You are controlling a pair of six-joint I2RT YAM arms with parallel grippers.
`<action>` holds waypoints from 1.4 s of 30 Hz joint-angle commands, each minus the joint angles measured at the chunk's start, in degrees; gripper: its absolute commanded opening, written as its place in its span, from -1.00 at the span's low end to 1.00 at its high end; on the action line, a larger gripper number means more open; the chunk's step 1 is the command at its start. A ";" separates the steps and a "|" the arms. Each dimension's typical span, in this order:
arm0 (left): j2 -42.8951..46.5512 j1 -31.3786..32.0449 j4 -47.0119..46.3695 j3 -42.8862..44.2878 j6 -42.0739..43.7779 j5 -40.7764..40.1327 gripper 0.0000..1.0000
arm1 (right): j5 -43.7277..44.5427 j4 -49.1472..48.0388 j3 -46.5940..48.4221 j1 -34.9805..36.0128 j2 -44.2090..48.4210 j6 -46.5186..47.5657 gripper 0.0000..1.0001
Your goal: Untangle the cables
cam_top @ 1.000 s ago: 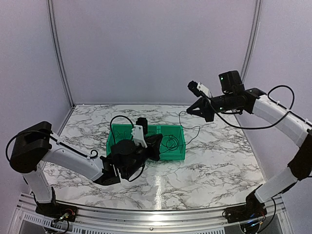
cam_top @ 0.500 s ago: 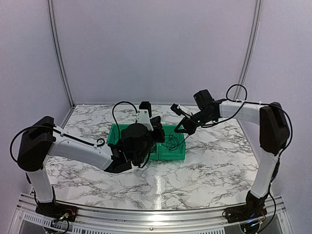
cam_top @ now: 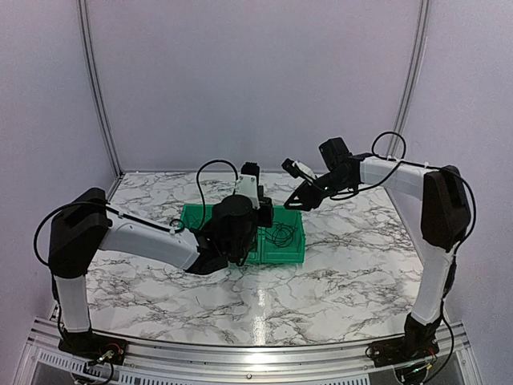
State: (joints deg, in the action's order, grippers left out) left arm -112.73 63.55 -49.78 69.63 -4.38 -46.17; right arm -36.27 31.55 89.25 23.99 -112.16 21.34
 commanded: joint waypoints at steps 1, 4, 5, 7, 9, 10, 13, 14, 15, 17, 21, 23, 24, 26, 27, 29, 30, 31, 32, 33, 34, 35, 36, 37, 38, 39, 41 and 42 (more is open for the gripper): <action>-2.53 -0.77 2.71 2.91 1.70 0.03 -0.90 | 0.96 1.41 2.14 -2.27 3.62 -0.44 -0.16; -5.04 -1.29 4.14 5.51 1.77 1.81 -0.87 | 1.60 1.37 0.97 -3.20 6.12 -0.10 -0.15; -6.13 -1.40 4.84 6.73 1.99 2.10 -0.87 | 1.74 1.28 0.36 -3.50 7.26 0.05 -0.15; -8.30 -1.47 5.81 9.23 2.51 2.33 -0.86 | 2.74 0.83 -1.39 -4.20 10.22 0.42 -0.14; -10.19 -1.58 6.15 11.69 2.12 3.41 -0.86 | 4.62 -0.18 -4.18 -4.58 14.09 1.18 -0.14; -11.22 -1.66 6.25 12.70 1.77 4.29 -0.86 | 5.98 -1.01 -5.91 -4.71 16.12 1.54 -0.14; -14.87 -1.97 6.87 16.27 0.84 7.30 -0.86 | 10.01 -5.09 -13.25 -5.11 23.52 2.17 -0.13; -15.90 -2.13 7.07 17.53 0.38 8.46 -0.86 | 11.09 -6.56 -15.63 -5.30 25.75 2.28 -0.10; -16.81 -2.38 7.21 18.64 -0.41 10.01 -0.86 | 11.98 -7.98 -17.65 -5.52 27.65 2.37 -0.08; -18.58 -3.24 7.31 20.58 -2.38 14.95 -0.89 | 12.42 -10.81 -21.69 -6.46 31.02 2.30 -0.04; -22.13 -5.21 8.11 23.64 -8.19 21.85 -0.93 | 10.53 -14.08 -25.75 -9.74 34.26 1.06 -0.03; -23.28 -5.89 8.77 24.28 -10.04 23.52 -0.95 | 9.01 -14.75 -26.48 -11.29 34.81 0.46 -0.03; -23.58 -6.11 9.17 24.47 -10.52 23.92 -0.95 | 8.45 -15.15 -26.90 -11.95 35.14 0.26 -0.03; -23.93 -6.33 10.68 24.80 -11.19 24.06 -0.96 | 7.50 -16.06 -27.79 -12.81 35.79 0.02 -0.03; -23.98 -6.38 11.38 24.92 -11.37 24.03 -0.96 | 7.28 -16.34 -28.14 -12.92 35.86 -0.03 -0.03; -23.95 -6.42 12.89 25.15 -11.59 23.82 -0.95 | 6.57 -16.68 -28.65 -13.00 35.73 0.13 -0.03; -23.88 -6.42 13.66 25.27 -11.71 23.70 -0.95 | 6.25 -16.77 -28.81 -13.02 35.63 0.24 -0.04; -23.74 -6.42 14.44 25.37 -11.82 23.51 -0.93 | 5.94 -16.85 -28.99 -13.02 35.53 0.32 -0.04; -23.52 -6.42 15.32 25.46 -11.94 23.45 -0.89 | 5.74 -16.99 -29.18 -13.00 35.48 0.36 -0.04; -23.32 -6.42 16.05 25.51 -12.08 23.40 -0.83 | 5.57 -17.11 -29.34 -13.05 35.44 0.36 -0.05; -23.00 -6.42 16.65 25.50 -12.13 23.41 -0.77 | 5.25 -17.13 -29.47 -13.01 35.29 0.40 -0.05; -22.67 -6.44 17.41 25.43 -12.16 23.51 -0.70 | 5.05 -17.06 -29.62 -13.00 35.14 0.56 -0.05; -22.32 -6.50 18.09 25.45 -12.23 23.64 -0.61 | 5.06 -17.09 -29.70 -12.94 35.04 0.69 -0.05; -21.91 -6.51 18.93 25.43 -12.23 23.75 -0.50 | 5.19 -17.12 -29.81 -12.97 34.93 0.88 -0.05; -21.47 -6.51 19.59 25.29 -12.50 23.90 -0.37 | 5.35 -17.18 -29.98 -12.96 34.84 1.15 -0.05; -20.96 -6.57 20.10 25.15 -12.49 24.26 -0.25 | 5.50 -17.17 -30.09 -12.90 34.82 1.38 -0.05; -19.70 -6.57 20.71 24.83 -12.39 24.79 -0.05 | 5.89 -17.14 -30.32 -13.01 34.73 1.75 -0.05; -19.03 -6.59 20.94 24.78 -12.23 25.08 0.03 | 6.05 -17.18 -30.43 -13.00 34.77 2.03 -0.05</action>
State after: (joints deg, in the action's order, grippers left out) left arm -135.85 57.01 -32.05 93.69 -16.60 -22.24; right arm -29.95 15.77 59.09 11.29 -77.62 22.55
